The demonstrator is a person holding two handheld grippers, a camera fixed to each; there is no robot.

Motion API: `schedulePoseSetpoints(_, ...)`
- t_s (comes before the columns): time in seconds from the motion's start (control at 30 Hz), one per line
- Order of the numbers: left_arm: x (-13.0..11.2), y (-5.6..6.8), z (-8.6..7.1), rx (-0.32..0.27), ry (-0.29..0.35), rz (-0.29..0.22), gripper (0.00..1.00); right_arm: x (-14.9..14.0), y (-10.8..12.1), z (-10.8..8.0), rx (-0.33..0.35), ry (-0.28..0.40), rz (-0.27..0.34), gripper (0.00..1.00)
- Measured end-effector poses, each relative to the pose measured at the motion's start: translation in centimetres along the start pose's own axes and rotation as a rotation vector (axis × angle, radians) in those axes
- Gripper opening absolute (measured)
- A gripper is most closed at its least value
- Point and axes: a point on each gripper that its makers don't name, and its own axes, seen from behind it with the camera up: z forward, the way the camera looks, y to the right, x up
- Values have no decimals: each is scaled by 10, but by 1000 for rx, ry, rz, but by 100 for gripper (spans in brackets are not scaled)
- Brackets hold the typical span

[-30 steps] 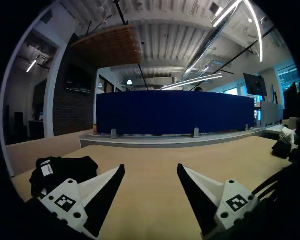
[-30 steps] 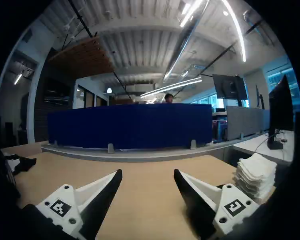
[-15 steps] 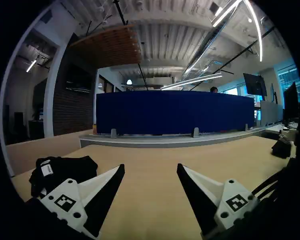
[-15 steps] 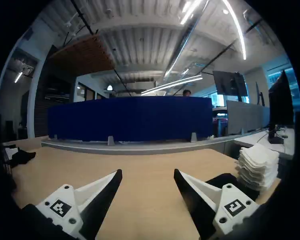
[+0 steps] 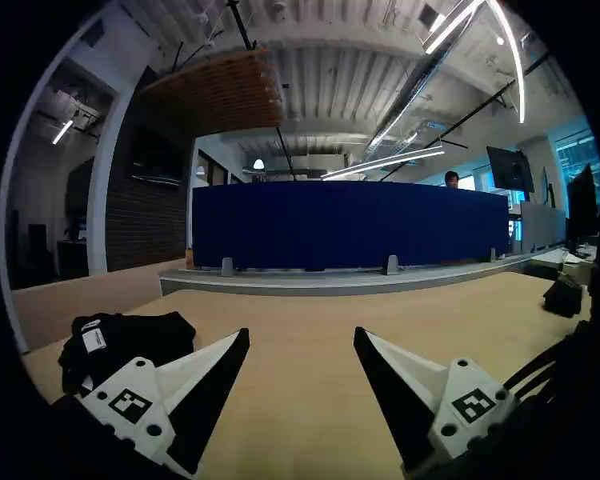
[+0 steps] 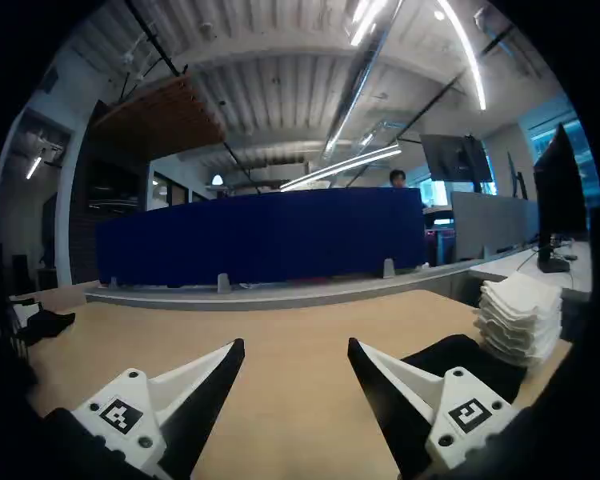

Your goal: Fold towel

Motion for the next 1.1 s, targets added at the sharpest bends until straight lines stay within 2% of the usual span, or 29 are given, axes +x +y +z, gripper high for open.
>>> schedulePoseSetpoints(0.57,0,1,0,0,0,0,97,-6,-11,-3,18,6,-73,100)
schedulePoseSetpoints(1.1,0,1,0,0,0,0,97,-9,-7,-2,2,5,-77,100)
